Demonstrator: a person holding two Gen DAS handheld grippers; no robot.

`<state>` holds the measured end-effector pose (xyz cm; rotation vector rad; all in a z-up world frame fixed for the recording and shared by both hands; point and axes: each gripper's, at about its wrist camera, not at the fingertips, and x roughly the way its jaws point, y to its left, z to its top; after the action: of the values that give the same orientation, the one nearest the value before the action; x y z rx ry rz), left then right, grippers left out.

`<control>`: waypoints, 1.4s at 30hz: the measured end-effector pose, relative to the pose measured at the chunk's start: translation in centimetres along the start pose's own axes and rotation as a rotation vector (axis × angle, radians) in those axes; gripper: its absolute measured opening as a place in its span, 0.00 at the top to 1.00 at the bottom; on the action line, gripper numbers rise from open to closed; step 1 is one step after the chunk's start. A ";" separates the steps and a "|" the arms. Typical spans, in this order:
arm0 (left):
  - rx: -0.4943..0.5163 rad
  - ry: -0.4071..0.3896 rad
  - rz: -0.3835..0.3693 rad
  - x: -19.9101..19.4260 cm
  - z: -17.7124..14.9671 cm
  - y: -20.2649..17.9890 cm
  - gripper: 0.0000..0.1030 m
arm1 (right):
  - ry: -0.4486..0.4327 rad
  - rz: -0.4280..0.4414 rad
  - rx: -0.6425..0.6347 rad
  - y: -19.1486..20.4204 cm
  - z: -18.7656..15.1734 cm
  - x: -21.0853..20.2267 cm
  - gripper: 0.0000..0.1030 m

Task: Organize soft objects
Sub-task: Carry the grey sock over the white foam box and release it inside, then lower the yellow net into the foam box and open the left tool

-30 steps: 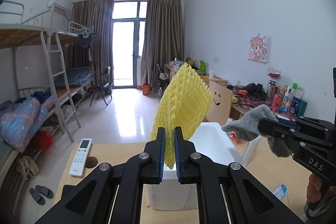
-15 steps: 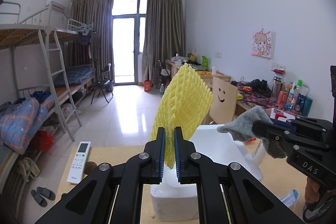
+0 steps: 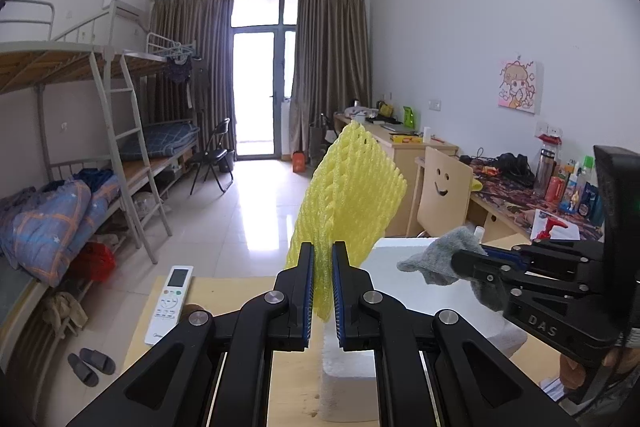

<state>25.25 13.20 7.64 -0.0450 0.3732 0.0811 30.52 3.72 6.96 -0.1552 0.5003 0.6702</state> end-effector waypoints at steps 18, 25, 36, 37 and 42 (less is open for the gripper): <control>-0.001 0.014 0.016 0.6 0.0 -0.4 0.91 | 0.005 0.010 0.005 -0.1 0.0 -0.6 0.17; 0.021 0.027 -0.033 1.2 0.2 -1.9 0.91 | -0.026 -0.018 0.022 -1.2 -0.3 -2.7 0.15; 0.050 0.072 -0.115 3.2 -0.2 -5.0 0.91 | -0.048 -0.090 0.055 -3.1 -1.6 -5.2 0.10; 0.051 0.078 -0.120 3.4 -0.2 -5.1 0.91 | -0.051 -0.096 0.060 -3.2 -1.8 -5.4 0.09; 0.056 0.096 -0.134 3.9 -0.4 -5.9 0.91 | -0.053 -0.108 0.077 -3.6 -2.1 -5.9 0.09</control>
<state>29.27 7.63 5.97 -0.0187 0.4674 -0.0641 28.01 -2.99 7.94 -0.0913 0.4628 0.5478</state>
